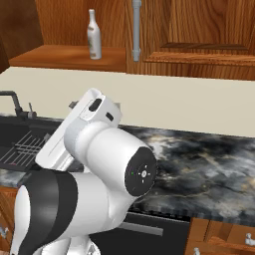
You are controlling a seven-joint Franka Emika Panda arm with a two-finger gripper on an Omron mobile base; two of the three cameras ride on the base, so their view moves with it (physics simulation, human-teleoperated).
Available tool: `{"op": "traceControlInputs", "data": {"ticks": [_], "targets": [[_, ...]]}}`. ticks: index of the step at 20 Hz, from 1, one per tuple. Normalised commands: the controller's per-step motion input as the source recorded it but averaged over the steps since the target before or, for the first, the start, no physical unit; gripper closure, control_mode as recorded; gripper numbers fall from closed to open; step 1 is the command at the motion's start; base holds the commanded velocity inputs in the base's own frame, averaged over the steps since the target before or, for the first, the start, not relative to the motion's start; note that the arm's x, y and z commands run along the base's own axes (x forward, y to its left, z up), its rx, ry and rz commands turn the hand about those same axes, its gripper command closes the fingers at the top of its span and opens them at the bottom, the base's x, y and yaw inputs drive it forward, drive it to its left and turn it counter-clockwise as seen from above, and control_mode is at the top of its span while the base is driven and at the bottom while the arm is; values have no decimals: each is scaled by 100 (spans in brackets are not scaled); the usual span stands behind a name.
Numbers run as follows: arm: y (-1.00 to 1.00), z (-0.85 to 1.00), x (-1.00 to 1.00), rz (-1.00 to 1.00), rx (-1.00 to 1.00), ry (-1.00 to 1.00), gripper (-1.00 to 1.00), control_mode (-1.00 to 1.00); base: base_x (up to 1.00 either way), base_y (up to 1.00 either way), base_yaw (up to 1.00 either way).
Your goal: Open the cabinet directly in front. Then move the liquor and the mug to the dining counter with the candle on it.
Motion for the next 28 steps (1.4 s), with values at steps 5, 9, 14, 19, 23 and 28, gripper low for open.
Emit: {"op": "traceControlInputs", "data": {"ticks": [5, 9, 14, 19, 23, 28], "targets": [[-46, 3, 0, -32, 45, 0, -100, -100, 0, 0, 0], [-10, 2, 0, -35, 52, -1, -100, -100, 0, 0, 0], [-3, 15, 0, -30, 50, -6, -100, -100, 0, 0, 0], [0, 20, 16, -24, 16, 0, -100, -100, 0, 0, 0], [0, 17, 6, -11, 0, 0, -100, -100, 0, 0, 0], [0, 0, 23, 0, 0, 1, -100, -100, 0, 0, 0]]}}
